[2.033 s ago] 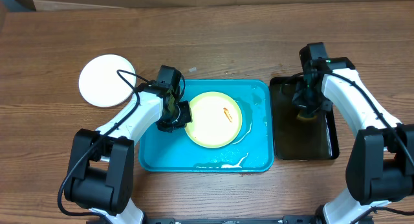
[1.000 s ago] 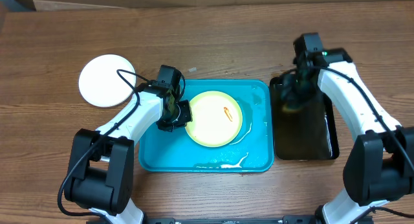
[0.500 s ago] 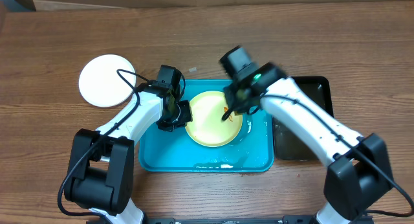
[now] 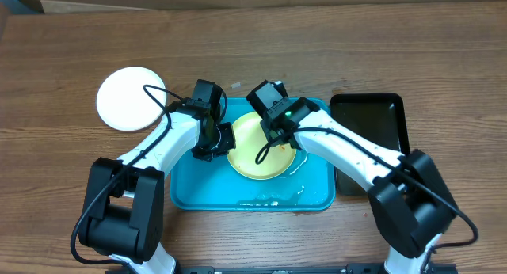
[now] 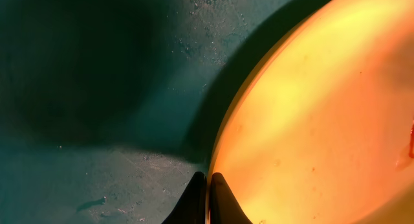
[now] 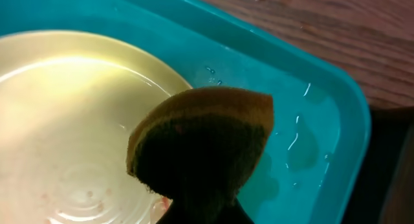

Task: Clean dirty plates on tray and stack at the side
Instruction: 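Scrub the yellow plate with the sponge in the right gripper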

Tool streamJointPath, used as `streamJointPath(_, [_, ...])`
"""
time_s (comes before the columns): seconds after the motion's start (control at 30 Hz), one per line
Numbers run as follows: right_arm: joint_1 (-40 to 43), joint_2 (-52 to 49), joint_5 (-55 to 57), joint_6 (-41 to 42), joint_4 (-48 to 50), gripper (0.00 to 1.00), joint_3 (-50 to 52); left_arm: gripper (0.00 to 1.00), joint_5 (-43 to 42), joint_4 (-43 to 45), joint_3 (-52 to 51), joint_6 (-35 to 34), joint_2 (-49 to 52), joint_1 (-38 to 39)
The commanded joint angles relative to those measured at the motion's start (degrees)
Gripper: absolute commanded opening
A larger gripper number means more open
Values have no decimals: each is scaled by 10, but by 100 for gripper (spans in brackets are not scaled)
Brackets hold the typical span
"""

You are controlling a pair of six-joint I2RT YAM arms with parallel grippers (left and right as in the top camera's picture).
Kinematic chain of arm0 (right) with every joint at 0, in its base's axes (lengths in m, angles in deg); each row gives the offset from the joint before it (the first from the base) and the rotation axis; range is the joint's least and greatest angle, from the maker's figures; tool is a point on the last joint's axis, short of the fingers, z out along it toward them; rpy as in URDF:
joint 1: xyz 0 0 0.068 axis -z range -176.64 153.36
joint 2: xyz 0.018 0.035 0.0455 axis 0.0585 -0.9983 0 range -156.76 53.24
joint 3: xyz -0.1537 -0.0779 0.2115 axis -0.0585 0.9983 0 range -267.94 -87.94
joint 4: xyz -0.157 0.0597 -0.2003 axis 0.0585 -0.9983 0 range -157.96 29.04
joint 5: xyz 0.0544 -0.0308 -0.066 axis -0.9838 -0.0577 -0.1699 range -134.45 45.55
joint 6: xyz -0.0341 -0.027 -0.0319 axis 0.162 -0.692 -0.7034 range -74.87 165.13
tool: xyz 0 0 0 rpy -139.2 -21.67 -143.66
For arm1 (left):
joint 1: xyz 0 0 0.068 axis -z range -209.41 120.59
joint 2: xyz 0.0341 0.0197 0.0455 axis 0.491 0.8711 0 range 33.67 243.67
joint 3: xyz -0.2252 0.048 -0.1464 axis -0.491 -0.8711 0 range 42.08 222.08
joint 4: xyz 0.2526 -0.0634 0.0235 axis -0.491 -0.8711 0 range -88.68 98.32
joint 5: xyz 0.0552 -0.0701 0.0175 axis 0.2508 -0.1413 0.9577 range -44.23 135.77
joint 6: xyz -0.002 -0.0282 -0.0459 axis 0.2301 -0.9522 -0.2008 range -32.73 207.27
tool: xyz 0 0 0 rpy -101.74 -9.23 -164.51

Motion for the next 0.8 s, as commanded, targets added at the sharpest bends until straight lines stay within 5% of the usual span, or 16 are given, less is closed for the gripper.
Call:
streamJointPath(0.0, [1,-27,13,-3,5,4,3,4,3,3,1,7,5,1])
streamJointPath(0.77, [27,-89,-138,-61,0,4,3,4,3,4,0,7,5,1])
